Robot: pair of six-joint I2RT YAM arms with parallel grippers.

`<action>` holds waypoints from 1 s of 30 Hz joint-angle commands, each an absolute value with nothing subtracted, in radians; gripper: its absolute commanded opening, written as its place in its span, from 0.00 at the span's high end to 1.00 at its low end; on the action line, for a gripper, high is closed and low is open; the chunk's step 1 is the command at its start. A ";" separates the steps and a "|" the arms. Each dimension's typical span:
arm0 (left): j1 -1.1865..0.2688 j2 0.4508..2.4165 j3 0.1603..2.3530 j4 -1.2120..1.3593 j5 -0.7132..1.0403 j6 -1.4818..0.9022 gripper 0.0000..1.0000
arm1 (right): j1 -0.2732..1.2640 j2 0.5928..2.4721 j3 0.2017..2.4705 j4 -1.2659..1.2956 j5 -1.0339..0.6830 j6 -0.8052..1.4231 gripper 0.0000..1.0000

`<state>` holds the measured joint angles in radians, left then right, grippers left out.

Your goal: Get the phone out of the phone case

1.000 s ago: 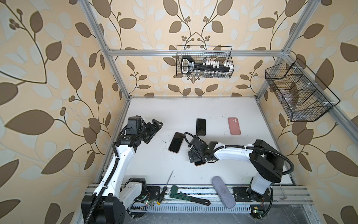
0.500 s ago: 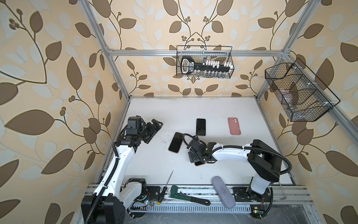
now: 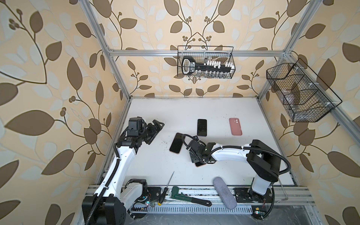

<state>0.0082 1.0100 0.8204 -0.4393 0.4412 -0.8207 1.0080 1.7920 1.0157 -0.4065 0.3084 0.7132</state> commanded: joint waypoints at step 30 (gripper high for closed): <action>-0.314 1.152 0.694 -0.069 0.551 -0.889 0.05 | 0.850 1.632 1.052 -0.386 0.086 0.523 0.36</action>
<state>-0.2687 1.1133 0.6926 -0.1905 0.5652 -0.8764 0.8616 1.6817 1.0164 -0.4000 0.1429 0.5507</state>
